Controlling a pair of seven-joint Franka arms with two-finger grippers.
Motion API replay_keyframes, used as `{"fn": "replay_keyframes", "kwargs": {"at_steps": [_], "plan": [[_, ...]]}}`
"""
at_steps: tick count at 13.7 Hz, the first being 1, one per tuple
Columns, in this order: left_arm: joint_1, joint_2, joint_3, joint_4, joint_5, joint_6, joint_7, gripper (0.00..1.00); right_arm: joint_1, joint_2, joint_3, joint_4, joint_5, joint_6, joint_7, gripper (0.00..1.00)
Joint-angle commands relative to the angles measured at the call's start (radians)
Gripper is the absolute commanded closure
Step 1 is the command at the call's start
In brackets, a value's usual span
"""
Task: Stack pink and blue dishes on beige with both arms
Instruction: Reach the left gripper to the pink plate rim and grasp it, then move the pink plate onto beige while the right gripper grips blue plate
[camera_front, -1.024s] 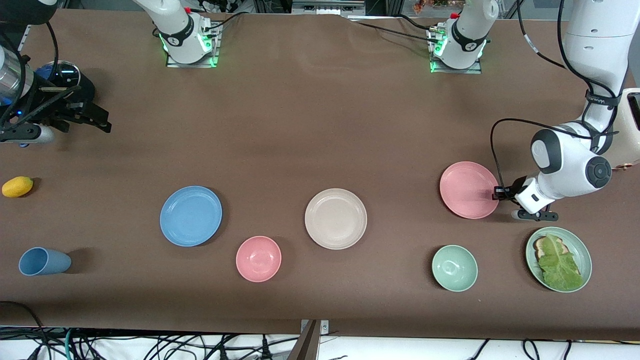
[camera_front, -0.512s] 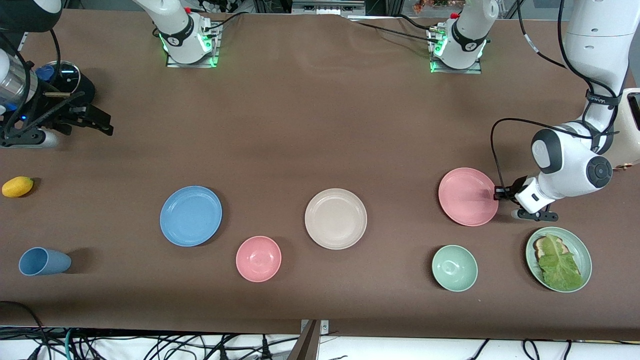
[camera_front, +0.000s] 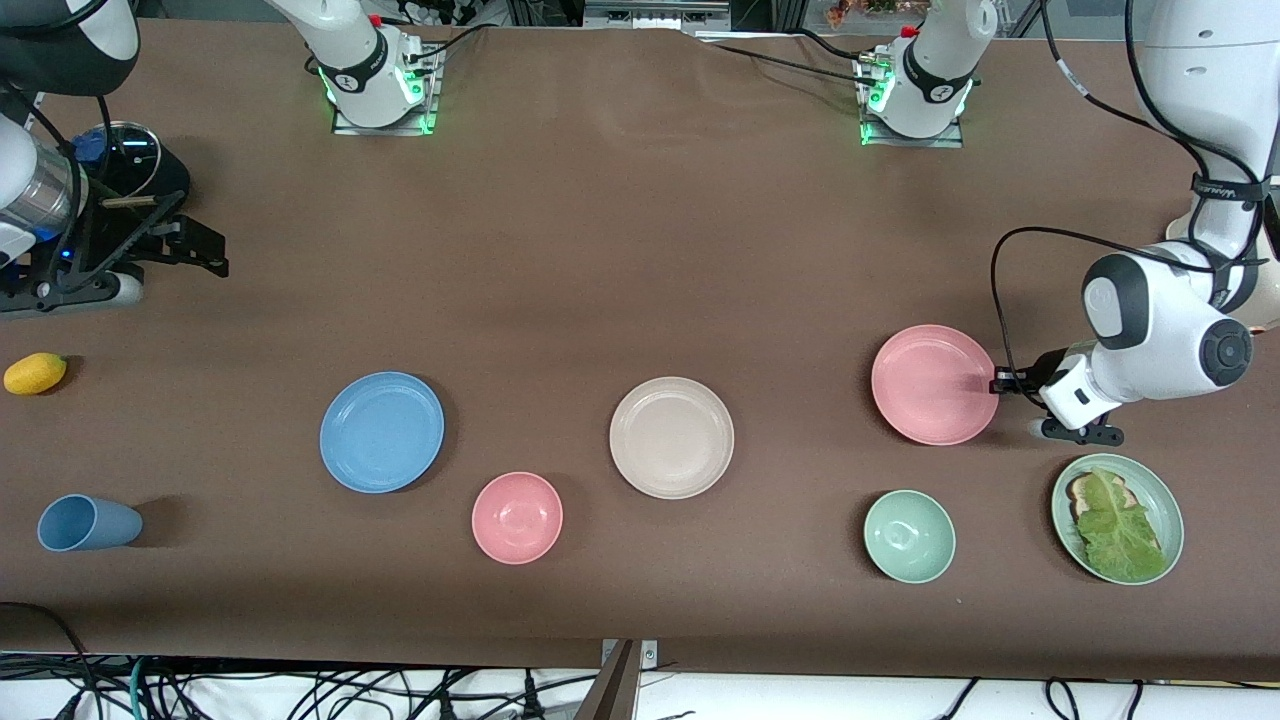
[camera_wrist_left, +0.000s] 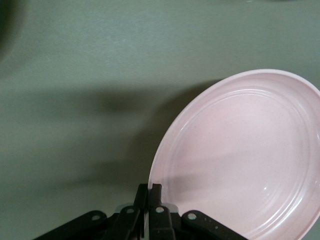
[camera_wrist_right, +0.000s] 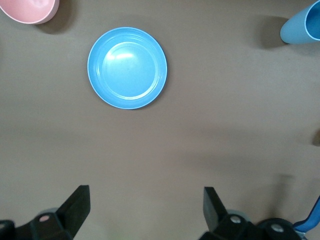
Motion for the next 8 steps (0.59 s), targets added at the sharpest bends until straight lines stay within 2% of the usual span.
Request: {"fn": "replay_keyframes", "kwargs": {"at_steps": [1, 5, 8], "plan": [[-0.003, -0.03, -0.003, 0.028, -0.028, -0.074, -0.024, 1.0, -0.009, 0.037, 0.002, -0.002, -0.006, 0.029, -0.022, 0.0], [-0.006, -0.041, -0.069, 0.039, -0.028, -0.075, -0.133, 1.0, -0.009, 0.123, 0.002, -0.002, -0.007, 0.116, -0.02, 0.0], [-0.051, -0.041, -0.109, 0.056, -0.023, -0.075, -0.263, 1.0, -0.006, 0.205, 0.002, -0.002, -0.011, 0.211, -0.016, 0.0]]}}
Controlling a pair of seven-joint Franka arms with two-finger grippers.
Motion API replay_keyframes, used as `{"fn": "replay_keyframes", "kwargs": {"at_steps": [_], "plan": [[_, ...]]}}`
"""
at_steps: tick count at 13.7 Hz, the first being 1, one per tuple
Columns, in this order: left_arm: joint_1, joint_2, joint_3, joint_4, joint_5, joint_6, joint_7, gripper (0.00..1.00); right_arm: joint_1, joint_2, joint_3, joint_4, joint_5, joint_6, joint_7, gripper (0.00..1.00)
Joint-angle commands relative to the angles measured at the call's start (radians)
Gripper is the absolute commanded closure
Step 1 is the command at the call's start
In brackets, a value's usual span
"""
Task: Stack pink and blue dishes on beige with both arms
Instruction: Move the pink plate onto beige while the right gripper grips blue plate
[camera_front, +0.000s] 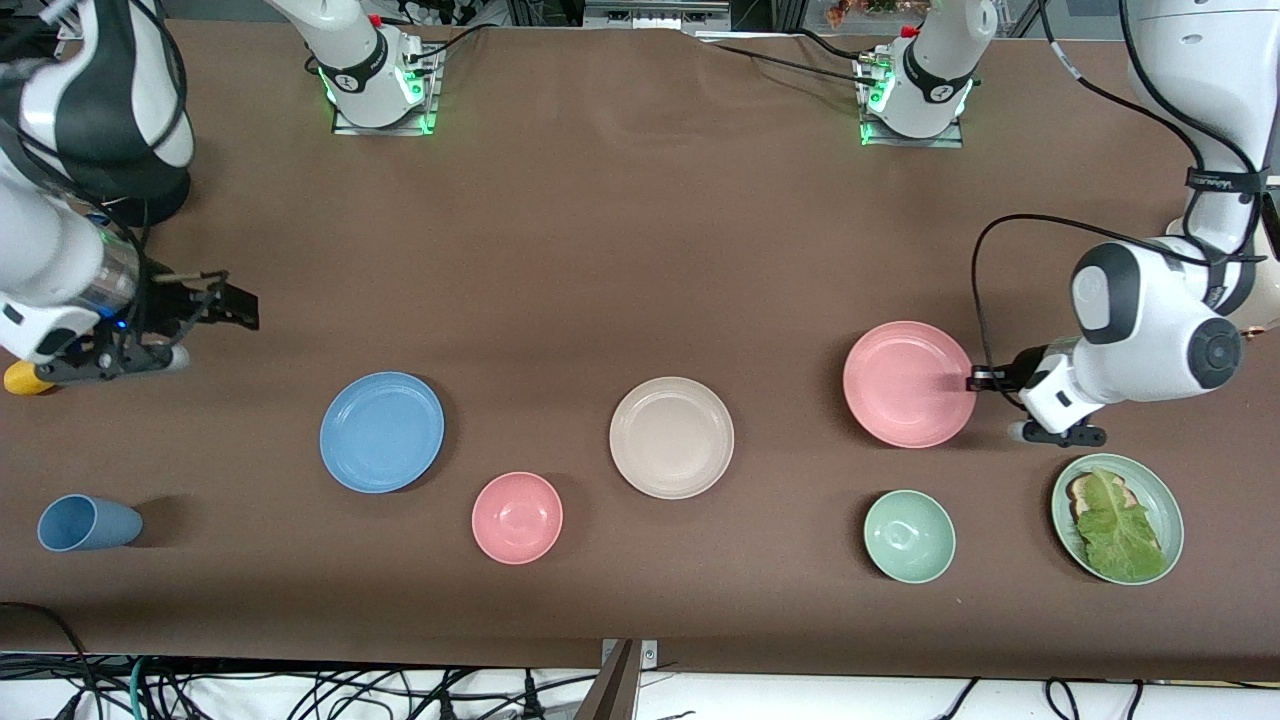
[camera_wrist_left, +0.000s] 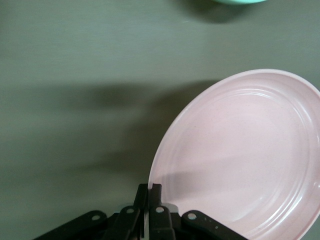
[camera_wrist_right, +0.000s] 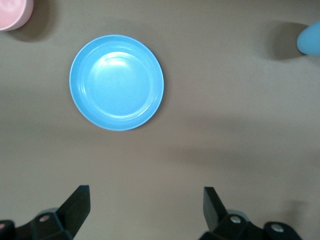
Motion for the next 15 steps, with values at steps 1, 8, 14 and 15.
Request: {"fn": "replay_keyframes", "kwargs": {"at_steps": [1, 8, 14, 15], "plan": [[-0.039, -0.011, -0.029, 0.021, -0.02, -0.02, -0.115, 1.0, -0.006, 0.073, 0.004, 0.005, -0.009, 0.08, -0.009, 0.01], [-0.145, -0.005, -0.08, 0.037, -0.012, -0.009, -0.393, 1.0, -0.007, 0.234, 0.004, -0.003, -0.009, 0.271, -0.009, 0.01], [-0.235, 0.026, -0.08, 0.067, -0.015, -0.006, -0.552, 1.0, -0.038, 0.357, 0.006, -0.027, -0.006, 0.458, -0.012, 0.01], [-0.251, 0.039, -0.08, 0.082, -0.016, -0.006, -0.583, 1.0, -0.045, 0.373, 0.009, -0.027, -0.006, 0.476, -0.014, 0.01]]}}
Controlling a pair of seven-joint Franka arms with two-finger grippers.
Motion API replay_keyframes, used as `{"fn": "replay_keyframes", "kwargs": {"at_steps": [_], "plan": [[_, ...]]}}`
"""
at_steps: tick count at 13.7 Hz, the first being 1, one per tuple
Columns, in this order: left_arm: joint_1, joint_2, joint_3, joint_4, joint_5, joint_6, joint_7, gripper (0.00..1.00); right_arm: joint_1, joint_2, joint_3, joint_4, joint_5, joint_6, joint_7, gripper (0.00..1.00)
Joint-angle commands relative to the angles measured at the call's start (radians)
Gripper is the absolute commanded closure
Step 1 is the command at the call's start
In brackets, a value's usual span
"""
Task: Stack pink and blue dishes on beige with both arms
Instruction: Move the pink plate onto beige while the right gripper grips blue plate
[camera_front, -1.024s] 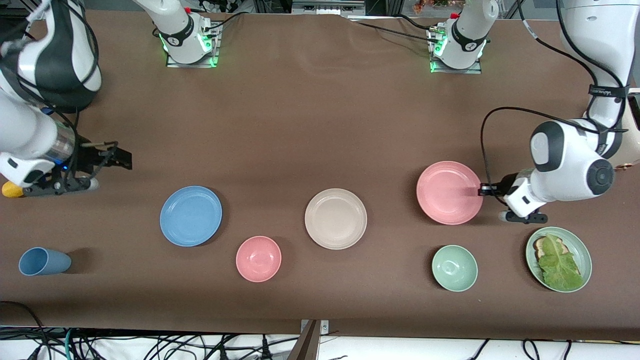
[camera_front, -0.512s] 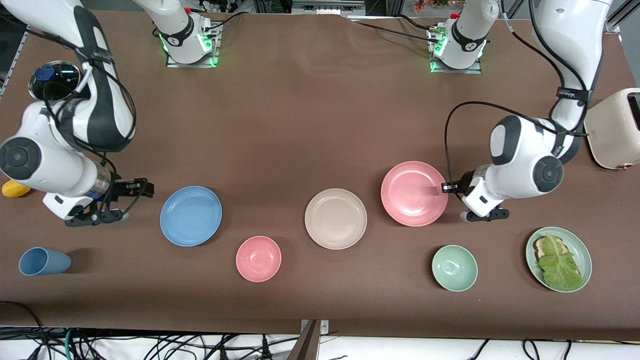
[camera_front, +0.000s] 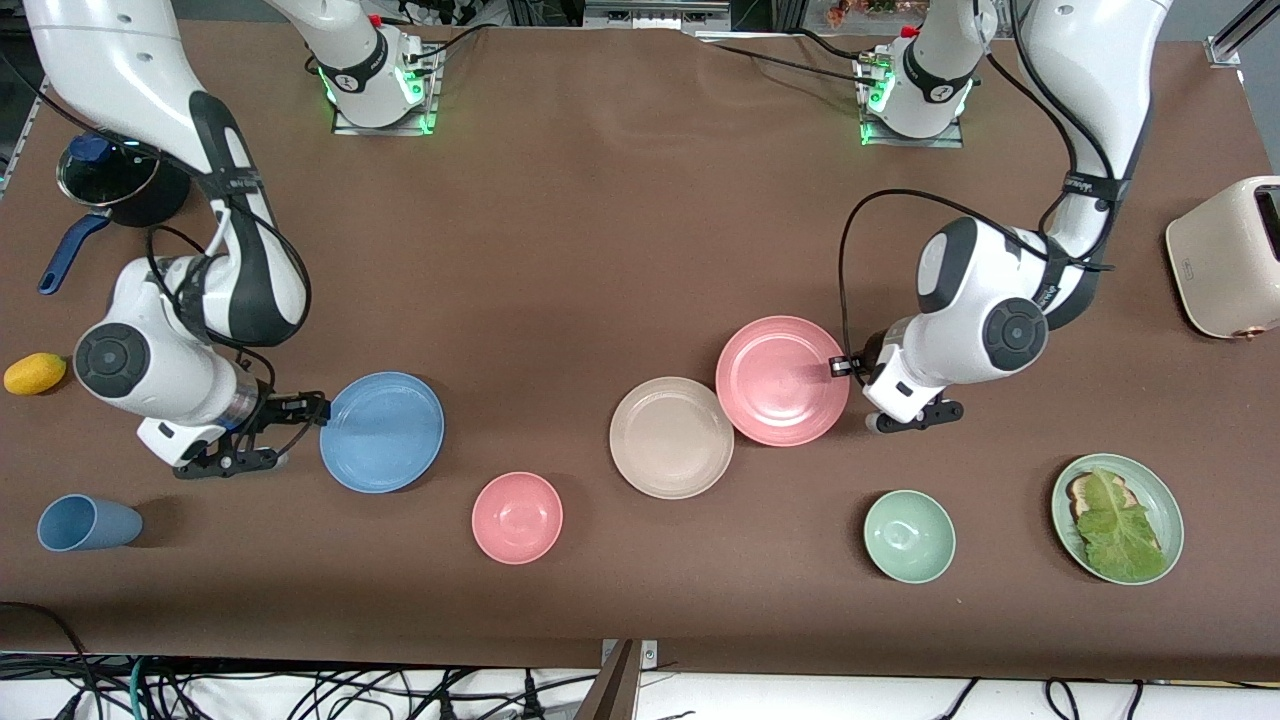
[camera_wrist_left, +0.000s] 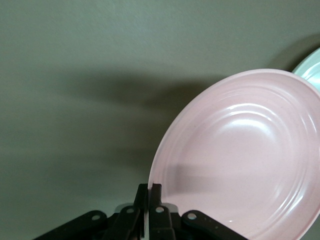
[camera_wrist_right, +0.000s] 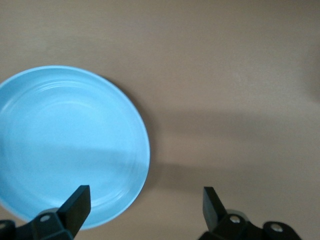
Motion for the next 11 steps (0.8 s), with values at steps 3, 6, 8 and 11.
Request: {"fn": "replay_keyframes", "kwargs": {"at_steps": [3, 6, 8, 11], "plan": [[-0.072, 0.086, 0.006, 0.142, -0.016, -0.005, -0.177, 1.0, -0.025, 0.056, 0.011, -0.005, 0.018, 0.084, -0.014, 0.02], [-0.114, 0.144, 0.006, 0.243, -0.02, -0.001, -0.287, 1.0, -0.023, 0.079, 0.012, -0.007, 0.037, 0.104, -0.011, 0.05], [-0.135, 0.182, 0.007, 0.3, -0.018, 0.002, -0.318, 1.0, -0.025, 0.085, 0.014, -0.005, 0.037, 0.104, -0.005, 0.09], [-0.177, 0.216, 0.012, 0.343, -0.018, 0.043, -0.39, 1.0, -0.022, 0.102, 0.02, -0.007, 0.039, 0.105, -0.002, 0.19]]}}
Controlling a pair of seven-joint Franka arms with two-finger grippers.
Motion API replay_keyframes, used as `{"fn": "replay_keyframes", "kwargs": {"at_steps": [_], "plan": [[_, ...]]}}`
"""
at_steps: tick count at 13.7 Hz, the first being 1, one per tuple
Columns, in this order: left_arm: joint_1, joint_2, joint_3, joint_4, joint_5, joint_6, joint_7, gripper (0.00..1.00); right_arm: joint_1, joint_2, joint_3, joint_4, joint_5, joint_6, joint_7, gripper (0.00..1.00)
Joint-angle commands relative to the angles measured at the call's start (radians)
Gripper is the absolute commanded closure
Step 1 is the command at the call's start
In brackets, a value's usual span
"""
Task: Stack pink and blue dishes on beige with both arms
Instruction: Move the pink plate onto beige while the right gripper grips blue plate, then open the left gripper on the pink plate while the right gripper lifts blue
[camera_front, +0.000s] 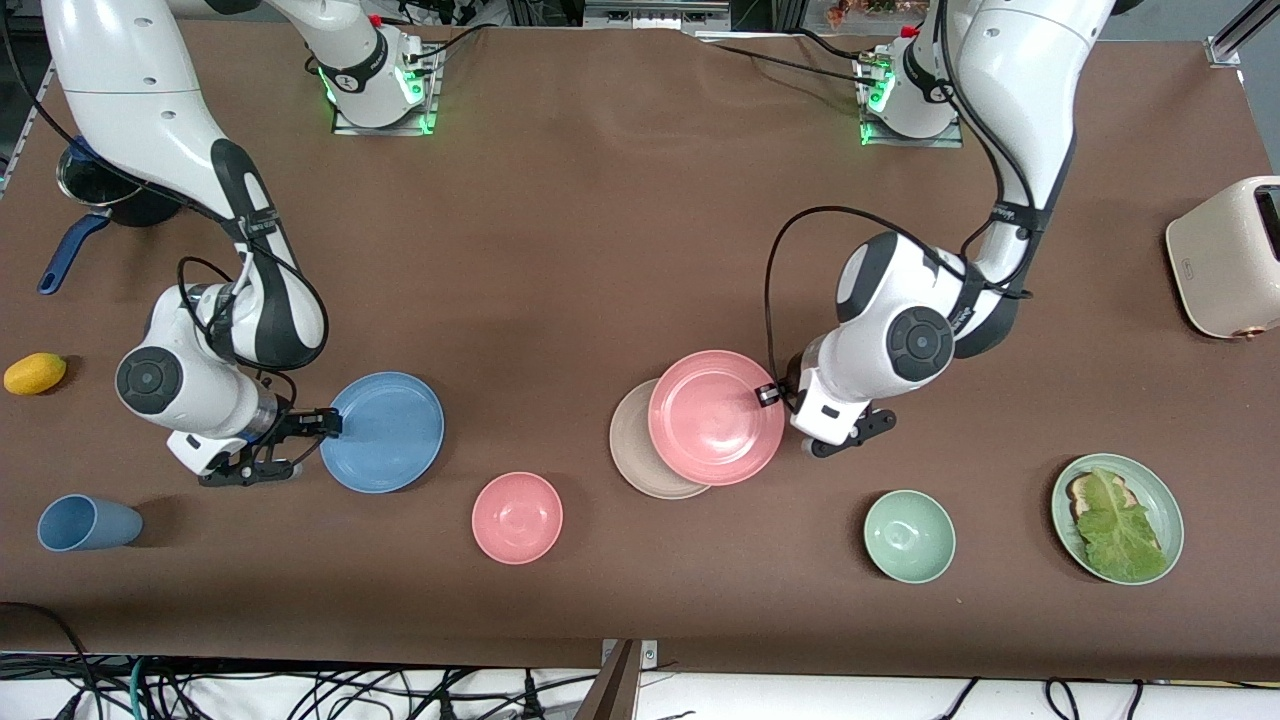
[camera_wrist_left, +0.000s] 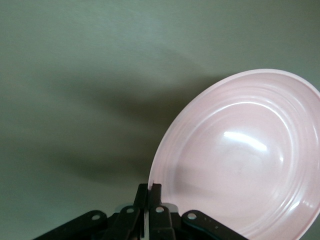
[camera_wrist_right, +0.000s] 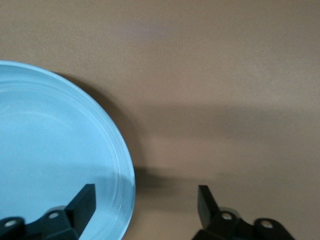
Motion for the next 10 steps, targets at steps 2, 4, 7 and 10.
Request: {"fn": "replay_keyframes", "kwargs": {"at_steps": [2, 4, 7, 10], "plan": [[-0.053, 0.066, 0.016, 0.081, -0.018, 0.033, -0.063, 1.0, -0.002, 0.018, 0.012, -0.003, 0.018, 0.015, -0.003, 0.24], [-0.073, 0.082, 0.016, 0.083, -0.018, 0.076, -0.101, 1.0, -0.004, 0.019, 0.012, -0.005, 0.018, 0.015, -0.003, 0.32], [-0.09, 0.111, 0.018, 0.094, -0.016, 0.107, -0.112, 1.0, 0.001, 0.024, 0.02, -0.005, 0.027, 0.012, -0.003, 0.51], [-0.096, 0.129, 0.023, 0.097, -0.016, 0.13, -0.126, 1.0, 0.001, 0.022, 0.02, -0.003, 0.03, 0.005, -0.003, 0.74]]}}
